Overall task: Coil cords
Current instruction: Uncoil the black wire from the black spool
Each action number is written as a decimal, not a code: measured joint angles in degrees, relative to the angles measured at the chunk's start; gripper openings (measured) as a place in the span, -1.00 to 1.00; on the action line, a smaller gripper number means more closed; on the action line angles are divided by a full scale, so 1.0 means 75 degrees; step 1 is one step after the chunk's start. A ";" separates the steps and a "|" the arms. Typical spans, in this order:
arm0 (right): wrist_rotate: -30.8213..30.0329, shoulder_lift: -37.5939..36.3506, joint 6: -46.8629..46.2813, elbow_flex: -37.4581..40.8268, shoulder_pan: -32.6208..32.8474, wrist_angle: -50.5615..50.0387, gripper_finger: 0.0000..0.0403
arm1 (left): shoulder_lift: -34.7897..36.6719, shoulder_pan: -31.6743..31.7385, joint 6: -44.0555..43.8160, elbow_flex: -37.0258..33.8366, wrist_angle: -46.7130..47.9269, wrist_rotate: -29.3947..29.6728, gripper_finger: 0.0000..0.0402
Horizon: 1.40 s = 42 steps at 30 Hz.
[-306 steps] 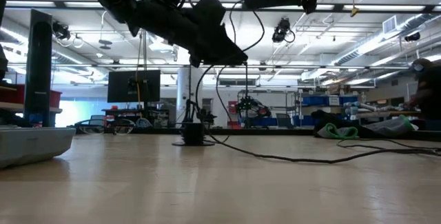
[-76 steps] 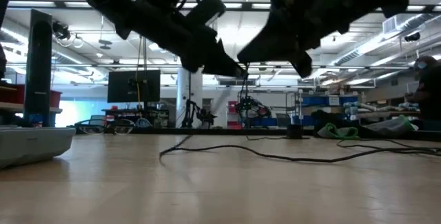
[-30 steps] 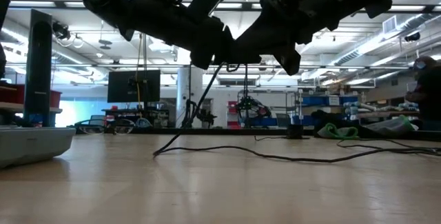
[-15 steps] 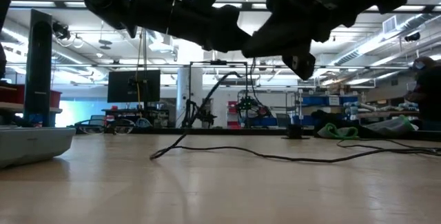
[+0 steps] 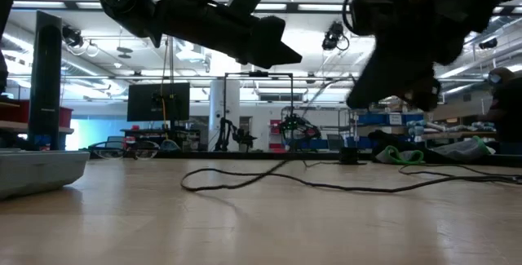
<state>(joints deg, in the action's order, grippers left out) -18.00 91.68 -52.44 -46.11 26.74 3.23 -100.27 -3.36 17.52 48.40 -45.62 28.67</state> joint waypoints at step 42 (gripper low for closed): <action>-0.0426 0.0011 -0.4058 0.0010 0.0377 -0.6222 0.11 | -0.0217 0.2130 0.0001 0.2676 0.5699 -0.3315 -0.47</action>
<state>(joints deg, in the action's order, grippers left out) -21.20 91.76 -82.88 -46.03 29.57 -43.43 -101.90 12.62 17.52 68.47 -2.88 3.81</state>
